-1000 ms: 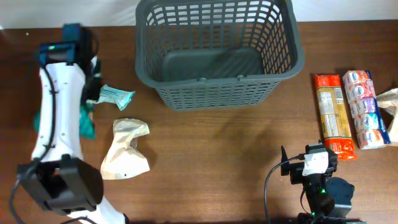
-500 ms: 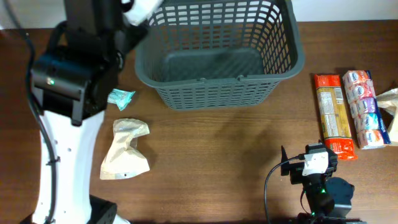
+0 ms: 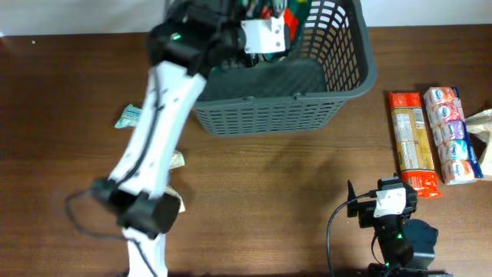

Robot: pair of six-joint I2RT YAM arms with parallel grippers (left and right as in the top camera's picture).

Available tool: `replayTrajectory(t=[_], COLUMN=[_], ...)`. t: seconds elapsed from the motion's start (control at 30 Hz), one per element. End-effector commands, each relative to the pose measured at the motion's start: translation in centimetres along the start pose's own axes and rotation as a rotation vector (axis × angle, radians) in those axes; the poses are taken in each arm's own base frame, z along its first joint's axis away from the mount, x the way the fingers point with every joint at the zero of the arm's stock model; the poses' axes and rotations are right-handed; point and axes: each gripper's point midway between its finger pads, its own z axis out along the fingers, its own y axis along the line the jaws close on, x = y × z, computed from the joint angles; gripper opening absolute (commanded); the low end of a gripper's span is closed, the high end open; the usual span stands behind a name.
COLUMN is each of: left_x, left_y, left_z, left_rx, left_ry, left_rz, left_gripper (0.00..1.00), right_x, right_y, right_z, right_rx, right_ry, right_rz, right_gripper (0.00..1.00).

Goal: Pack container
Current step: 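Lift the pouch and drop it into the grey basket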

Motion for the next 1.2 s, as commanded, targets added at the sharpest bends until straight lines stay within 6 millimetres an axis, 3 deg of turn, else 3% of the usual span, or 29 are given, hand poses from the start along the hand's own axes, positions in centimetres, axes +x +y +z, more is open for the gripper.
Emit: replayTrajectory(t=[0.0, 0.17, 0.3, 0.4, 0.57, 0.67, 0.73, 0.77, 0.9, 0.93, 1.0, 1.07, 1.1, 1.17], left_x=[0.0, 1.8, 2.8, 2.8, 1.7, -0.4, -1.8, -2.1, -1.4, -0.8, 2.5, 5.2, 7.8, 10.3], left_y=[0.3, -2.0, -3.8, -3.7, -2.2, 1.1, 3.1, 4.3, 4.7, 4.4, 3.2, 2.0, 0.5, -1.1], left_z=[2.3, 6.9, 8.7, 8.6, 6.4, 1.3, -3.9, -7.7, -16.9, -18.9, -23.3, -24.7, -25.5, -25.9], left_rx=[0.006, 0.101, 0.170, 0.167, 0.114, -0.002, -0.093, -0.172, -0.326, -0.358, -0.466, -0.505, -0.520, -0.524], left_ry=[-0.030, 0.009, 0.031, 0.032, 0.021, -0.031, -0.066, -0.068, -0.036, -0.015, 0.091, 0.187, 0.285, 0.363], left_rz=[0.051, 0.034, 0.019, 0.017, -0.168, -0.291, -0.330, -0.383, -0.510, -0.560, -0.769, -0.879, -0.990, -1.157], left_gripper=[0.01, 0.02, 0.03, 0.26, 0.49, 0.53, 0.53, 0.57, 0.60, 0.60, 0.64, 0.58, 0.48, 0.45], right_x=[0.2, 0.2, 0.2, 0.2, 0.2, 0.2, 0.2, 0.2, 0.2, 0.2, 0.2, 0.2, 0.2, 0.2], right_y=[0.0, 0.0, 0.0, 0.0, 0.0, 0.0, 0.0, 0.0, 0.0, 0.0, 0.0, 0.0, 0.0, 0.0], right_z=[0.1, 0.1, 0.1, 0.1, 0.1, 0.1, 0.1, 0.1, 0.1, 0.1, 0.1, 0.1, 0.1, 0.1], right_rx=[0.002, 0.003, 0.003, 0.003, 0.003, 0.002, 0.002, 0.003, 0.003, 0.003, 0.003, 0.003, 0.003, 0.002], right_ry=[0.002, 0.002, 0.002, 0.002, 0.002, 0.002, 0.002, 0.002, 0.002, 0.002, 0.002, 0.002, 0.002, 0.002], right_rz=[0.007, 0.007, 0.007, 0.007, 0.007, 0.007, 0.007, 0.007, 0.007, 0.007, 0.007, 0.007, 0.007, 0.007], right_gripper=[0.99, 0.99, 0.99, 0.99, 0.99, 0.99, 0.99, 0.99, 0.99, 0.99, 0.99, 0.99, 0.99, 0.99])
